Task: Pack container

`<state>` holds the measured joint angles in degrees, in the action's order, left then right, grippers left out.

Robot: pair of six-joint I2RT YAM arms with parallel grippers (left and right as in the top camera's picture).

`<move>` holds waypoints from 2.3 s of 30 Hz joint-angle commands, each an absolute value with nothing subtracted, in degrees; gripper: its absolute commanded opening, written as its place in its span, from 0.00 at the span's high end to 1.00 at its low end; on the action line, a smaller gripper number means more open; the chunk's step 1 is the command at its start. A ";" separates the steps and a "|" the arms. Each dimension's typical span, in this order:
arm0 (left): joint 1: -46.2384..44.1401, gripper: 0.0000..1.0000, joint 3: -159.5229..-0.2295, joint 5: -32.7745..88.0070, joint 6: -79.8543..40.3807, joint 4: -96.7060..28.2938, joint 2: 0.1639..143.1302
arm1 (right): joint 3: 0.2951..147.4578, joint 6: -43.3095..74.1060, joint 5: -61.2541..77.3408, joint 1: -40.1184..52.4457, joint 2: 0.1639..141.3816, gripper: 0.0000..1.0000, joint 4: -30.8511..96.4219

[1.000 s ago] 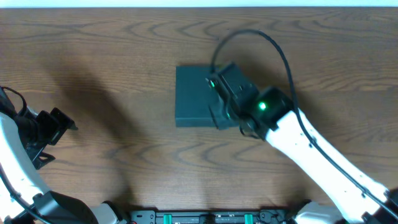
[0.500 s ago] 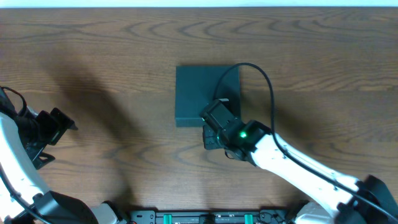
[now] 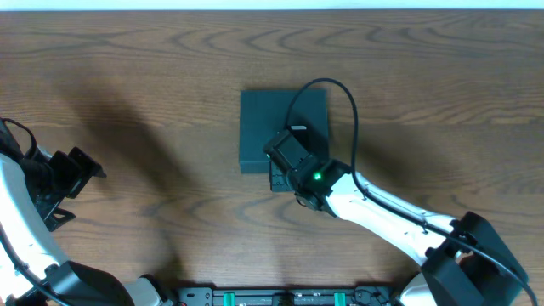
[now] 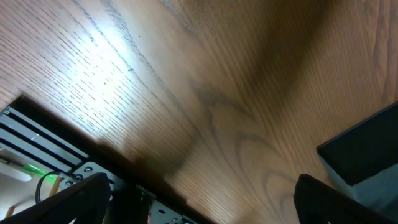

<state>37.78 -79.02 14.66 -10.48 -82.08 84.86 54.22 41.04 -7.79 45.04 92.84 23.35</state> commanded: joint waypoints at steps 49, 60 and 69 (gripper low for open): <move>38.00 0.05 -79.66 14.41 -10.48 -82.24 84.66 | 54.02 37.60 -17.58 43.09 96.29 0.98 12.56; 38.00 0.05 -79.66 14.41 -10.48 -82.24 84.66 | 54.02 35.09 -16.99 43.94 87.90 0.99 14.02; 38.00 0.05 -79.66 14.41 -10.48 -82.26 84.66 | 54.02 11.25 -4.45 29.98 68.64 0.99 18.26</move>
<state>37.78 -79.02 14.66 -10.48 -82.11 84.86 54.02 22.04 -10.85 34.46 71.79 17.08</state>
